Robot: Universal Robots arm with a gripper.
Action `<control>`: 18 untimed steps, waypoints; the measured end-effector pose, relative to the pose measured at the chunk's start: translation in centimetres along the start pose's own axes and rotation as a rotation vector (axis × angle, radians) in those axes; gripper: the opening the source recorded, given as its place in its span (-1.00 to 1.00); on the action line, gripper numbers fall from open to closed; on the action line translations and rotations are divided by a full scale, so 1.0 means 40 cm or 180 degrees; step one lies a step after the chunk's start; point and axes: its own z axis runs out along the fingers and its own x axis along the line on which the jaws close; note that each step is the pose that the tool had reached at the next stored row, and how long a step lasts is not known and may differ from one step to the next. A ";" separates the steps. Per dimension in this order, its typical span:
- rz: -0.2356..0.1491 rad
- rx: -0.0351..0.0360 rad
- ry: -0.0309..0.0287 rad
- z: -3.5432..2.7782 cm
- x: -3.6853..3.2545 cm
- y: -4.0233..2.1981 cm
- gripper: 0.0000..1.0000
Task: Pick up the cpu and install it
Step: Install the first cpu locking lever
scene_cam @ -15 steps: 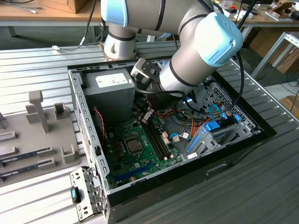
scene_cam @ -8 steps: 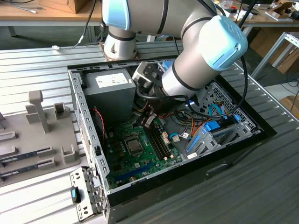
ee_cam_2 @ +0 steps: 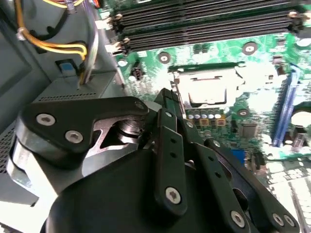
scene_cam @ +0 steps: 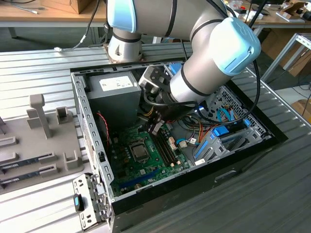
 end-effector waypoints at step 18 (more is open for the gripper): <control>0.0054 0.0273 0.0299 -0.036 -0.001 0.011 -0.79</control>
